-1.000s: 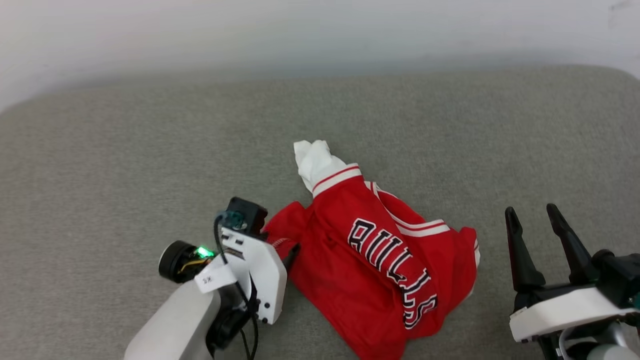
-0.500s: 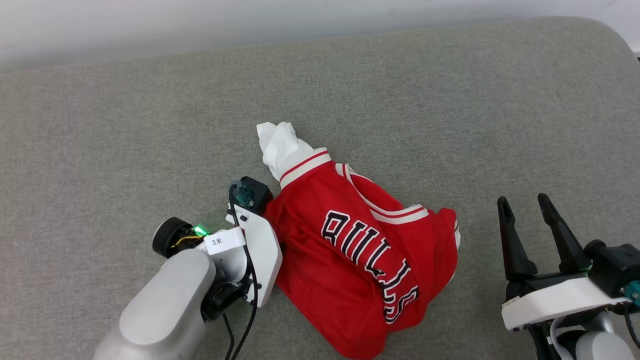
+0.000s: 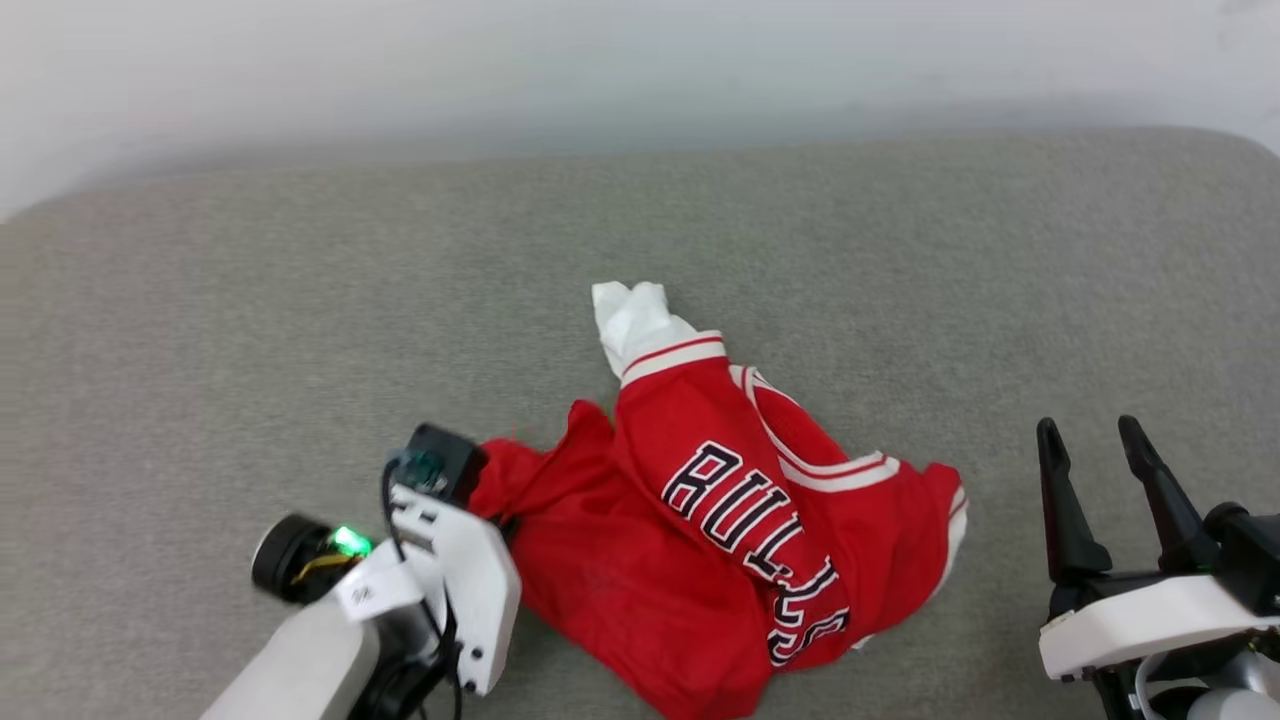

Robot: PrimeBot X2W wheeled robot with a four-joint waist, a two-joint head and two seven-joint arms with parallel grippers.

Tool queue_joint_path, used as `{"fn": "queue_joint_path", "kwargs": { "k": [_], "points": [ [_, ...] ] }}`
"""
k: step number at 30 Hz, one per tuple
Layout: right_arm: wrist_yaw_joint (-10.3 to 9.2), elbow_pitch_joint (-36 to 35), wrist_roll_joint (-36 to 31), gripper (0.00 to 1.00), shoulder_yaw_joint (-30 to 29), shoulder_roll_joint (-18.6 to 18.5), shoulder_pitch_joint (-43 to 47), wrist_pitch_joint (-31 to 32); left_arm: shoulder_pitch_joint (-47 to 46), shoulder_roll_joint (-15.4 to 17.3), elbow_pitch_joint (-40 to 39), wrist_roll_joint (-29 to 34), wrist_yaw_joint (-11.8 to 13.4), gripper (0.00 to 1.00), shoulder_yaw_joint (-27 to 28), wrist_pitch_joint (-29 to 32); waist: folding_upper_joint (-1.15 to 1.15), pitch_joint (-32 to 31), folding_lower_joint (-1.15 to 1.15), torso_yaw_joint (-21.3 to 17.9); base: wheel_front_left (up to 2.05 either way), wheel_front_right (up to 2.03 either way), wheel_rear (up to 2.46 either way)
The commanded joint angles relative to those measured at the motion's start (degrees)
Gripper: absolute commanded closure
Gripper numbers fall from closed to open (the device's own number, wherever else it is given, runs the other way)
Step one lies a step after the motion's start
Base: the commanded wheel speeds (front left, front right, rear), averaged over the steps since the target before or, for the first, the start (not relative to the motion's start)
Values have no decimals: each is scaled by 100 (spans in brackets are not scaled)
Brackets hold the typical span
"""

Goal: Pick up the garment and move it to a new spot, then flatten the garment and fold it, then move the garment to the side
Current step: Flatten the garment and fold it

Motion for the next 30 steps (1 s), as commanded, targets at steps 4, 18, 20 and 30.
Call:
{"fn": "queue_joint_path", "kwargs": {
  "k": [4,18,20,30],
  "points": [
    [-5,-108,-64,0,-106,11,144,79,834,184,-525,-200,378,100,153,-22,0,-312,0,329,0,0,0],
    [-4,-273,-75,0,-151,11,463,257,3335,26,-757,-1271,1189,100,327,133,0,-715,0,525,0,0,0],
    [-5,-291,-66,0,-146,11,517,267,3453,-21,-702,-1306,1215,100,294,120,0,-760,0,516,0,0,0],
    [-4,-456,-63,0,-148,11,622,361,2986,-43,-856,-887,1216,0,356,-445,0,-882,0,450,0,0,0]
  ]
}}
